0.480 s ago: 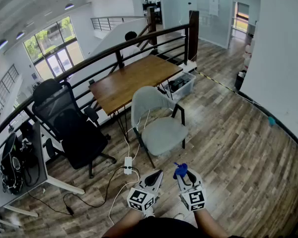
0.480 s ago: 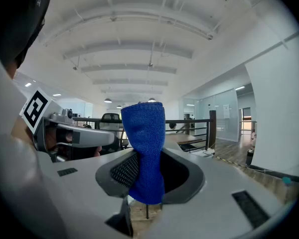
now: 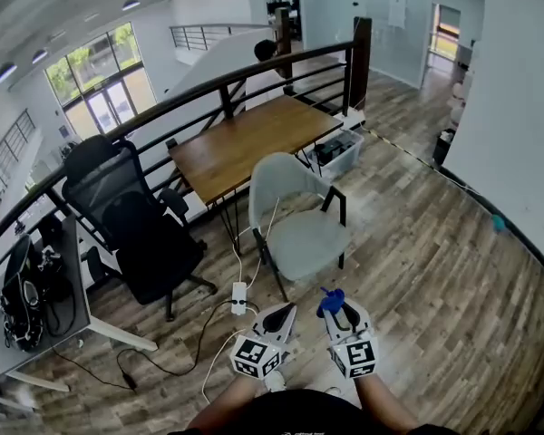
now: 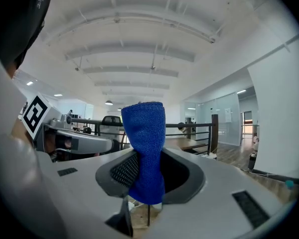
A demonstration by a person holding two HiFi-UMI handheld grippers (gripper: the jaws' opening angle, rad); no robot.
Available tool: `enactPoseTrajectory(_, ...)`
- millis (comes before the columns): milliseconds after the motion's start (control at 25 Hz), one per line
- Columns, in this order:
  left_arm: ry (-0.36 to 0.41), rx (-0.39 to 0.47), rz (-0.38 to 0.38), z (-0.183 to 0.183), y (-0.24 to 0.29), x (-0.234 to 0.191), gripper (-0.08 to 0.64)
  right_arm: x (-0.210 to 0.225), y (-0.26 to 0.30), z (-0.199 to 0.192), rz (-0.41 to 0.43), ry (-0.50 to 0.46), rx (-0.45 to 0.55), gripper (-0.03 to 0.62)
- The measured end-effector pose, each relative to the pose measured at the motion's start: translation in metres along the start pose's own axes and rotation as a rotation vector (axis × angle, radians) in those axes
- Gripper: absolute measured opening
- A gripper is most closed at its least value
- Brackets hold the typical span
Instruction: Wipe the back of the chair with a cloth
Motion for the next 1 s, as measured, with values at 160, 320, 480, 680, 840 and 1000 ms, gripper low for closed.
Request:
enactPoseTrajectory(160, 0.005, 0.018, 0.011, 0.007, -0.01, -0.027, 0.006, -0.014, 0.017, 0.012, -0.007, 0.033, 0.054, 0.12)
enactPoseTrajectory(320, -0.002, 0.022, 0.001, 0.006, -0.022, -0.052, 0.006, -0.031, 0.032, 0.01, -0.024, 0.033, 0.052, 0.12)
enactPoseTrajectory(480, -0.001, 0.031, -0.023, 0.005, -0.028, -0.068, 0.006, -0.048, 0.04, 0.009, -0.042, 0.019, 0.046, 0.12)
enactPoseTrajectory(680, -0.002, 0.038, -0.032, 0.005, -0.027, -0.074, 0.007, -0.055, 0.042, 0.003, -0.065, 0.038, 0.032, 0.12)
enactPoseTrajectory(840, -0.01, 0.029, -0.052, 0.001, -0.023, -0.074, 0.006, -0.052, 0.044, 0.002, -0.08, 0.04, 0.024, 0.12)
enactPoseTrajectory(1000, -0.012, 0.012, -0.058, -0.003, -0.012, -0.077, 0.006, -0.042, 0.054, 0.002, -0.069, 0.034, 0.033, 0.12)
Point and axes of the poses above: the fingertips, and each gripper's own axes: y forward along the fingers, x to its right, z out of its top, the point moved 6 cm from there along -y, backward along the fingers, and after that the axes turned 6 degrees about y, right-handed, at the moved point
